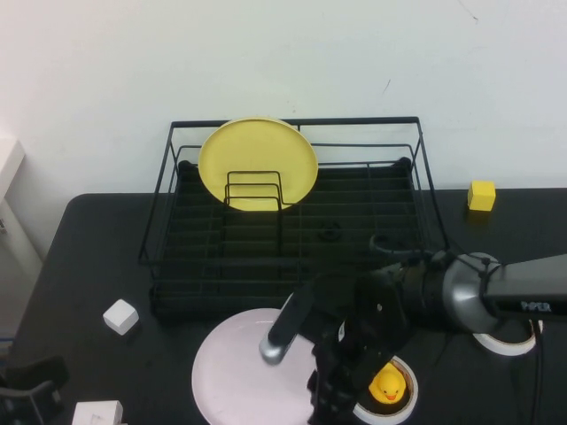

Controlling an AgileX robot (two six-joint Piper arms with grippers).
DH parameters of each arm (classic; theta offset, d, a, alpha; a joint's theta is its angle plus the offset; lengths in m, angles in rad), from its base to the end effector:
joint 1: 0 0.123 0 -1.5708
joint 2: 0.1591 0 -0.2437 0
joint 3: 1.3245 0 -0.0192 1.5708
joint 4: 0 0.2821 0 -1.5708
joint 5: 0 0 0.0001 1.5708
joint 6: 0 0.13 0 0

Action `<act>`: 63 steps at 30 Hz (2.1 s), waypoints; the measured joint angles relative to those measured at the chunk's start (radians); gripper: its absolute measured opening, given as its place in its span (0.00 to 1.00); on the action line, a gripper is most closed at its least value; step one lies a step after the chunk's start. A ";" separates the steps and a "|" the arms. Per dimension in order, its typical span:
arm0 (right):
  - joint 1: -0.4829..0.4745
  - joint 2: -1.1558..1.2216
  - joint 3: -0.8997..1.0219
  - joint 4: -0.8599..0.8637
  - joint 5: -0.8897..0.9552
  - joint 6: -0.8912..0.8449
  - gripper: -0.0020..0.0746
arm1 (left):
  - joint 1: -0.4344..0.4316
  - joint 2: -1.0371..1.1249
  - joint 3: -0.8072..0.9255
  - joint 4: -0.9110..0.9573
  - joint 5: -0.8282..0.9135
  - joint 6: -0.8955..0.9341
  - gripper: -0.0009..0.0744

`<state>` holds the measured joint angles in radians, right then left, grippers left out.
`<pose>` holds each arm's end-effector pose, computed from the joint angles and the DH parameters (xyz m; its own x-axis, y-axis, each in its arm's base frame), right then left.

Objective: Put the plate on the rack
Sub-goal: Pick up the plate from the table

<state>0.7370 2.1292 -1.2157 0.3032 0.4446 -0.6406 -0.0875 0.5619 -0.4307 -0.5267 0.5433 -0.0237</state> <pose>0.2892 0.2850 -0.0103 -0.4083 -0.8490 -0.3354 -0.9016 0.4326 0.0023 0.2044 -0.0519 0.2276 -0.5856 -0.4010 -0.7044 0.0397 0.8538 -0.5190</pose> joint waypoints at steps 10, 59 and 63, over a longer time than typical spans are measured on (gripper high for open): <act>-0.101 0.012 0.000 0.049 -0.006 0.138 0.15 | 0.000 0.000 0.000 -0.013 0.000 0.000 0.01; -0.031 -0.109 0.296 0.864 -0.320 0.202 0.20 | 0.000 0.000 0.000 -0.038 0.020 0.024 0.01; -0.031 -0.097 0.295 0.919 -0.333 0.201 0.24 | 0.000 0.000 0.000 -0.042 0.016 0.024 0.01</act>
<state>0.7064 2.0323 -0.9210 1.2222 0.1118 -0.4396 -0.0875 0.5619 -0.4307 -0.5684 0.5595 0.0000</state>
